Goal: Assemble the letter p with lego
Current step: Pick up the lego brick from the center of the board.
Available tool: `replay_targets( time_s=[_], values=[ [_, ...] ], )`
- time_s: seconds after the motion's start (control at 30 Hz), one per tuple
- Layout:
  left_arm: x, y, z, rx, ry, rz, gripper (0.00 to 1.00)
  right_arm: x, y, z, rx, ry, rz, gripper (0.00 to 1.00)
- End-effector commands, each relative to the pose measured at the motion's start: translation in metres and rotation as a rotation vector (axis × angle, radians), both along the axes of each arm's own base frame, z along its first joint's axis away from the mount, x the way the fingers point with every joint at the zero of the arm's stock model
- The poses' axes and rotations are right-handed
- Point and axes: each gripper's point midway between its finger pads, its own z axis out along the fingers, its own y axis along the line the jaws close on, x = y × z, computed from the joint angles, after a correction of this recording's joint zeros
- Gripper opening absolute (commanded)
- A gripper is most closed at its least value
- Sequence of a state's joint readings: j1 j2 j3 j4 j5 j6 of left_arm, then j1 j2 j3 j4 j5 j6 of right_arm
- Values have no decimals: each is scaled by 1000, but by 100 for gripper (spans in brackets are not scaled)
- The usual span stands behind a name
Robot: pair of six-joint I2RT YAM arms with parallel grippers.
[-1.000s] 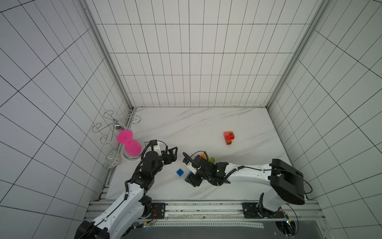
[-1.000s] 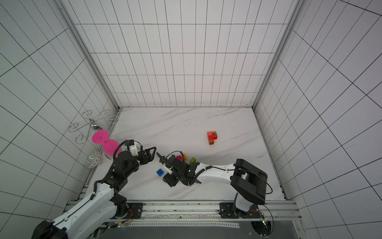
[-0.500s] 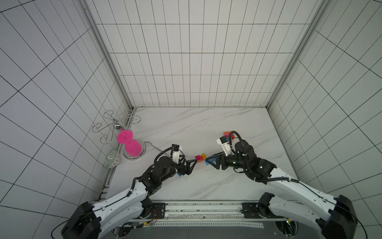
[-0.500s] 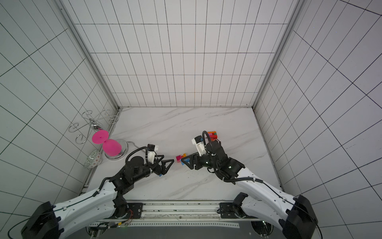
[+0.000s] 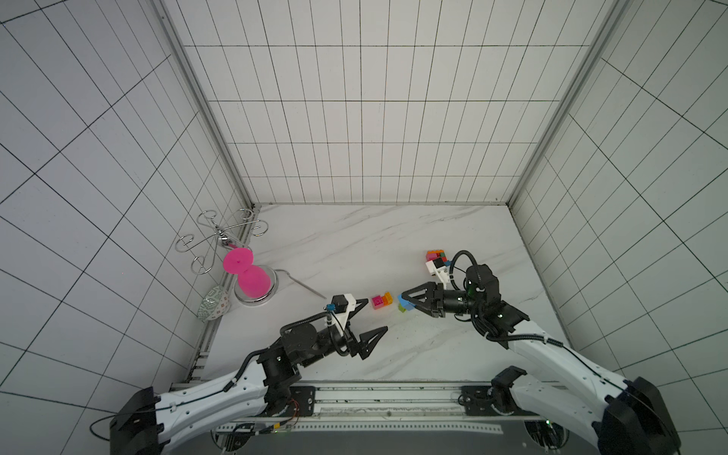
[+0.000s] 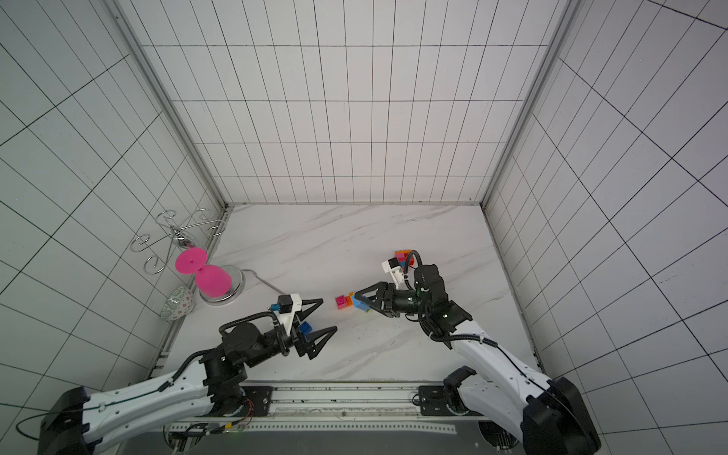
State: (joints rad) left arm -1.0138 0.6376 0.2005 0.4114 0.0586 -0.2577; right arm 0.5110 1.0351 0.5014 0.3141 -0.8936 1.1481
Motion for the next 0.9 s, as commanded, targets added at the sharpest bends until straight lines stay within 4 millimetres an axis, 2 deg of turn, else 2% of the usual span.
replay_targets(
  time_s=[0.0,0.23,0.57,0.73,0.87],
  values=[
    [-6,-1,13,-26,-79,-26,97,-8,9,25,156,65,63,32],
    [-4,-10,4,17,-67,-38,96,-21,31,25,169,95,131,33],
    [4,-19,-5,78,-29,-17,83,-29,53,19,189,114,179,33],
    [8,-20,-6,90,-20,3,71,-33,61,15,189,122,187,33],
    [9,-24,-7,104,-17,-1,55,-34,63,13,189,125,186,33]
  ],
)
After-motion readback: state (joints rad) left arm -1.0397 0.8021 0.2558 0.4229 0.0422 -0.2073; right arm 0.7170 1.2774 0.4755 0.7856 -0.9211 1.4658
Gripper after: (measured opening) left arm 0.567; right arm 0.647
